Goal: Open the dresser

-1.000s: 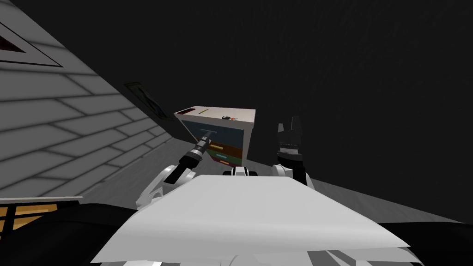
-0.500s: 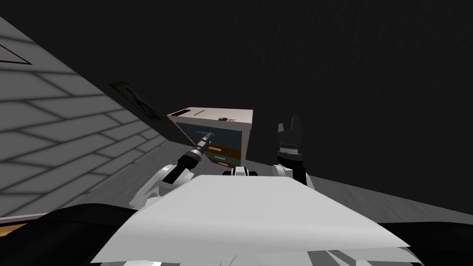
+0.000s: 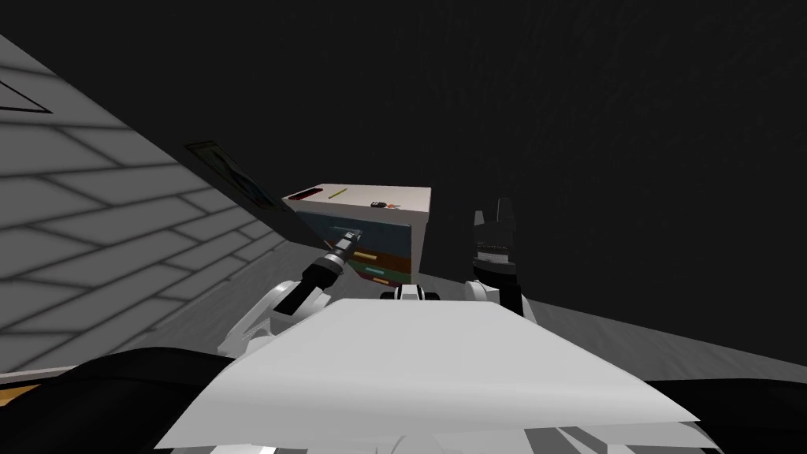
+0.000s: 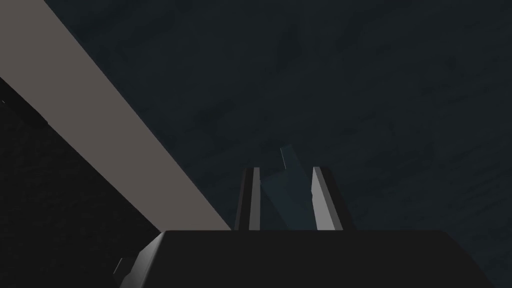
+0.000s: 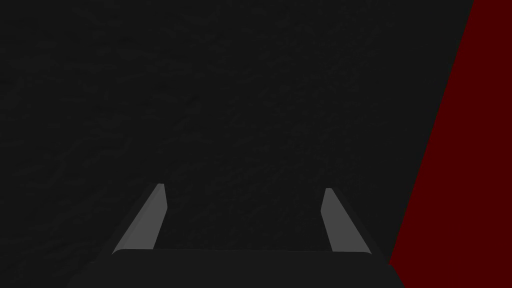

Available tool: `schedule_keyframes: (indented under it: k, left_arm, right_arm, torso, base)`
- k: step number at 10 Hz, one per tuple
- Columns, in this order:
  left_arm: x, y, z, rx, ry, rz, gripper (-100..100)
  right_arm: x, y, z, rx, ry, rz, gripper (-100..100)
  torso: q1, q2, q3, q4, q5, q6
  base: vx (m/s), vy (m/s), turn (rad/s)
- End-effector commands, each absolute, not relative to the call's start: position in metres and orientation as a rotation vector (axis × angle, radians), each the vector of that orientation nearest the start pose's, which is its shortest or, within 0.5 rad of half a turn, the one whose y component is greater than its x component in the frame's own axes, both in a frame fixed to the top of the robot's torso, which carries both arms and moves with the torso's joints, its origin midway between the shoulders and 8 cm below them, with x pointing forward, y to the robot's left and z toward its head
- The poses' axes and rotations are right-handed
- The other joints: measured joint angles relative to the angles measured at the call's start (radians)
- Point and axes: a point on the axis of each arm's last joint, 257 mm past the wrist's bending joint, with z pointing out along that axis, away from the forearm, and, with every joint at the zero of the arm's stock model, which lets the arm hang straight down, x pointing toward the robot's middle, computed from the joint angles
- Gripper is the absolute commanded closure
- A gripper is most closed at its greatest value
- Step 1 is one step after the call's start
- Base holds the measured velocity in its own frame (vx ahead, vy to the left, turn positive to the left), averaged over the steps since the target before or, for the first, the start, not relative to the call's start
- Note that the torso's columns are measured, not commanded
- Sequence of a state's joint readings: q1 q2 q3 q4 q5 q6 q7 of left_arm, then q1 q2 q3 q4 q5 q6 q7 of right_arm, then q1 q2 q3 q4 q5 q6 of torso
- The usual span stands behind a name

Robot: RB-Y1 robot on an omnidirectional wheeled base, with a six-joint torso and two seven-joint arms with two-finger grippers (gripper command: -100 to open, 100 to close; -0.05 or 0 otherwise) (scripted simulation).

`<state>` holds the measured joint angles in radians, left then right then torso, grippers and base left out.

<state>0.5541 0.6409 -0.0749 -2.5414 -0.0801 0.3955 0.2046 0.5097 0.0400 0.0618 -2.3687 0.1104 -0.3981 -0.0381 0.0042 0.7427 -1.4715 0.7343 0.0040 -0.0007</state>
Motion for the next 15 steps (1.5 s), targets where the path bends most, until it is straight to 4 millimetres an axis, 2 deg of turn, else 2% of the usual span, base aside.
schedule_keyframes:
  k: [1,6,7,15]
  left_arm:
    - [0.375,0.242,-0.106,-0.824,1.556,-0.996,100]
    - [0.368,0.235,-0.105,-0.815,1.570,-1.011,100]
    - [0.375,0.241,-0.092,-0.814,1.562,-1.013,-100]
    - [0.398,0.263,-0.046,-0.825,1.549,-0.994,-100]
  right_arm:
    - [0.346,-0.254,0.041,0.660,0.645,1.314,0]
    - [0.346,-0.254,0.041,0.660,0.645,1.314,0]
    - [0.346,-0.254,0.041,0.660,0.645,1.314,0]
    - [0.346,-0.254,0.041,0.661,0.645,1.314,0]
  torso:
    - [0.001,0.001,0.001,0.002,0.000,0.000]
    - [-0.002,-0.008,-0.007,0.002,-0.003,0.000]
    - [-0.001,-0.005,-0.004,0.002,-0.003,-0.001]
    - [-0.005,0.001,-0.002,0.009,-0.007,-0.001]
  base:
    - [-0.145,0.030,0.031]
    - [-0.145,0.047,0.034]
    - [-0.093,0.006,-0.040]
    - [-0.031,-0.029,-0.032]
